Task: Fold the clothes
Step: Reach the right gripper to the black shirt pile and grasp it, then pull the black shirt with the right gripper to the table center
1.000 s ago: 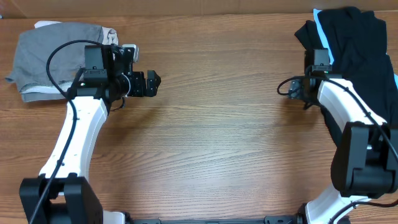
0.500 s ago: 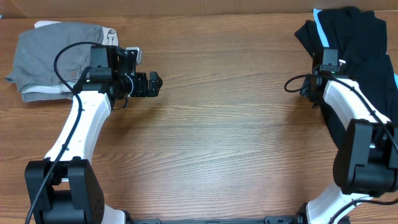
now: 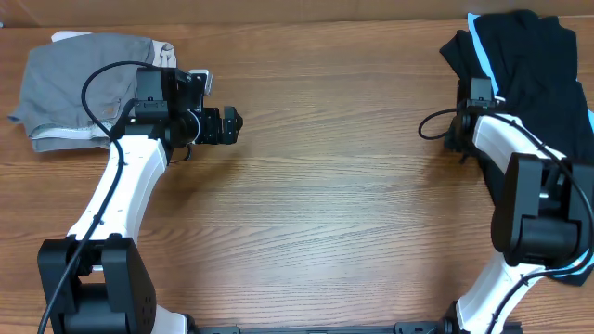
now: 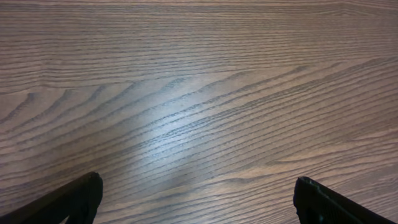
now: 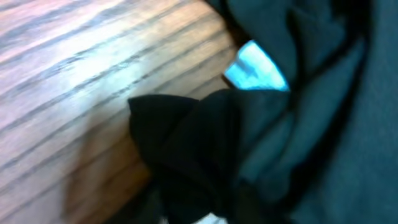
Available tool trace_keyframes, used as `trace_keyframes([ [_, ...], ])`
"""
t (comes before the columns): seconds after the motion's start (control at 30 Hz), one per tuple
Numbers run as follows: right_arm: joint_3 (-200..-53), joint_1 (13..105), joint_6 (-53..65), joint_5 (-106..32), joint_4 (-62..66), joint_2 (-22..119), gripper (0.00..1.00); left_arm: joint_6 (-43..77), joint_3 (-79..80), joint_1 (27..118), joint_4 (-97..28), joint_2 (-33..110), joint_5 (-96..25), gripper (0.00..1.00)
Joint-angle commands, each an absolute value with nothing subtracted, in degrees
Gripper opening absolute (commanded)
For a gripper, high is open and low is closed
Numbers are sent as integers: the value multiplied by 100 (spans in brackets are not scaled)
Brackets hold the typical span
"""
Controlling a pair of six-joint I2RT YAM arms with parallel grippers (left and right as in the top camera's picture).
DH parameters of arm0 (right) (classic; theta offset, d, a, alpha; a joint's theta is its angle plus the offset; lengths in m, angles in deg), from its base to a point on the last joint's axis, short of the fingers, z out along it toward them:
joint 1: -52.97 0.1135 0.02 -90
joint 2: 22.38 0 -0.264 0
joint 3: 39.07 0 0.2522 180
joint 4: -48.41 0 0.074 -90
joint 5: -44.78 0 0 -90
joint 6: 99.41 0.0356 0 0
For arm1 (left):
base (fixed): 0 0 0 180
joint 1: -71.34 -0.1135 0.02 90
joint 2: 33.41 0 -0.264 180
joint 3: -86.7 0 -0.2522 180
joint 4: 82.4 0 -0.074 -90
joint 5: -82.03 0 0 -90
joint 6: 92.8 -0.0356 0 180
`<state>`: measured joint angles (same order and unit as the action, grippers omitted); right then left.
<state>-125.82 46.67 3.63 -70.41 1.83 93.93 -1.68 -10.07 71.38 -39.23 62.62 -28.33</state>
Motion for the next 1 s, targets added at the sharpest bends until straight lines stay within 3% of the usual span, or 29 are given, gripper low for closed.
trace_keyframes([
  [0.0,-12565,4643,398,-6961,159,9673,14,-135,-902,7175,-4006,6294,-2787,95],
  [0.03,-12578,4643,398,-6958,148,9655,4,-135,-902,7175,-4039,6294,-2787,90],
  [0.2,-12936,4654,437,-6897,-271,9457,4,-135,-871,7155,-4221,6290,-2789,61],
  [0.33,-13668,4654,433,-6322,-1043,9052,4,-96,-703,7050,-4199,6240,-2793,55],
  [0.57,-15303,4691,363,-4740,-2785,8399,4,86,-220,6744,-3803,5960,-2793,61],
  [0.77,-16348,4973,193,-4506,-3937,8184,4,86,66,6528,-3567,5750,-2793,65],
  [0.97,-16750,5646,68,-4292,-4306,8176,4,86,134,6497,-3567,5682,-2793,68],
])
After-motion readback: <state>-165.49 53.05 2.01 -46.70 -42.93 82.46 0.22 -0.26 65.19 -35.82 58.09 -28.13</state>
